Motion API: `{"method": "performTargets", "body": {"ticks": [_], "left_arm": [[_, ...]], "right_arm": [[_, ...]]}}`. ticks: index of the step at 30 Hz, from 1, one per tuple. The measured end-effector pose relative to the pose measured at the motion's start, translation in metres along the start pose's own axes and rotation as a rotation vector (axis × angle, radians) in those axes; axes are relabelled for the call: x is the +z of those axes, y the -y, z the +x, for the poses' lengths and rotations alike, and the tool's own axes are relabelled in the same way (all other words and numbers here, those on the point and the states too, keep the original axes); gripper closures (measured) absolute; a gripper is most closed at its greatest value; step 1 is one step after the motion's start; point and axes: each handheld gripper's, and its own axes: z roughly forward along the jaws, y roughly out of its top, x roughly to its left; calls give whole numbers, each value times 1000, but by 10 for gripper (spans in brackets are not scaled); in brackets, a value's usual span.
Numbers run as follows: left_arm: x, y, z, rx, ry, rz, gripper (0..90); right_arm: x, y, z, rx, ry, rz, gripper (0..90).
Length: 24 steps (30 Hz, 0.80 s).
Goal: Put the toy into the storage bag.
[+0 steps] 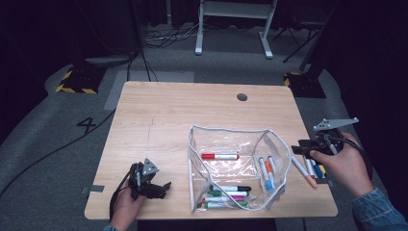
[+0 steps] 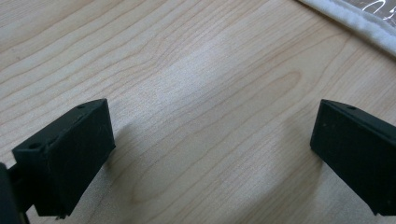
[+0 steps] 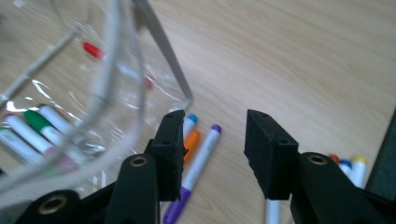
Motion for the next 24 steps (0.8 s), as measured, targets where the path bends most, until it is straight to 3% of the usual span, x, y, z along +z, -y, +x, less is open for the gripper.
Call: {"method": "performTargets", "body": {"ticks": [8,15,24], "left_arm": [[0,0,0,0,0,0,0],[0,0,0,0,0,0,0],[0,0,0,0,0,0,0]], "right_arm": [[32,41,-29,93,48,87,593],[59,71,-46,119,69,143,604],[83,92,-55,171,83,201,617]]}}
